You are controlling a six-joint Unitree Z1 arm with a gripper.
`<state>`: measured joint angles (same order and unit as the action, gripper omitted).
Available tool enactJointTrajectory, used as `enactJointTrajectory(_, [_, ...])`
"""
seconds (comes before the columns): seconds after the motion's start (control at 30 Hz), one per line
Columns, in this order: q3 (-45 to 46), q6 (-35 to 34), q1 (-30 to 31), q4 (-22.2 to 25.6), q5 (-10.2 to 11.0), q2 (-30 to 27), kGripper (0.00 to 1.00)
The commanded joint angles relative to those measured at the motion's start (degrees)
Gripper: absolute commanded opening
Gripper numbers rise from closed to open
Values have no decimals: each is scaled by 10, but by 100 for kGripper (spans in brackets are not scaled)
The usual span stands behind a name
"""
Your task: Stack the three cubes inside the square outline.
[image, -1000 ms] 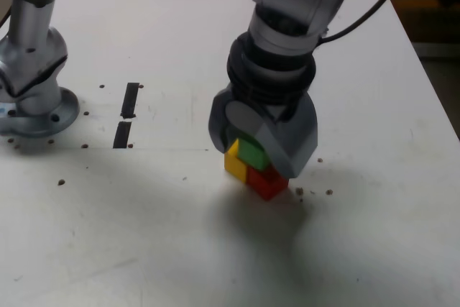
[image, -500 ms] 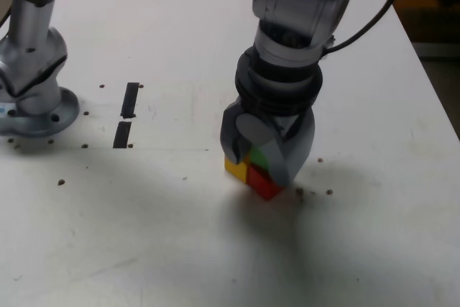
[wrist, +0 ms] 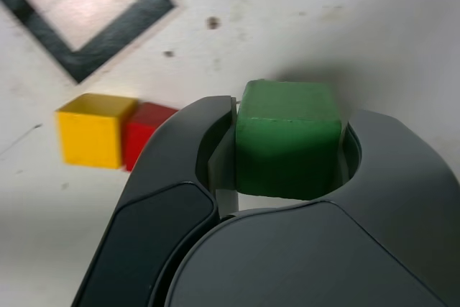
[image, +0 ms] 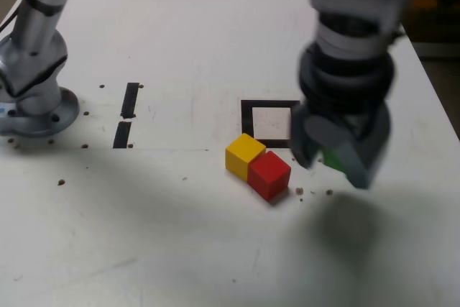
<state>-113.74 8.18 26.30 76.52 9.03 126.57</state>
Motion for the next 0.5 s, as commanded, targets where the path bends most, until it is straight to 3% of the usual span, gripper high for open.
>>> enactJointTrajectory(0.0, [-15,4,1,0,-3,12,15])
enactJointTrajectory(0.3, [-50,12,0,6,-12,58,19])
enactJointTrajectory(0.47, [-54,16,-3,18,-21,74,37])
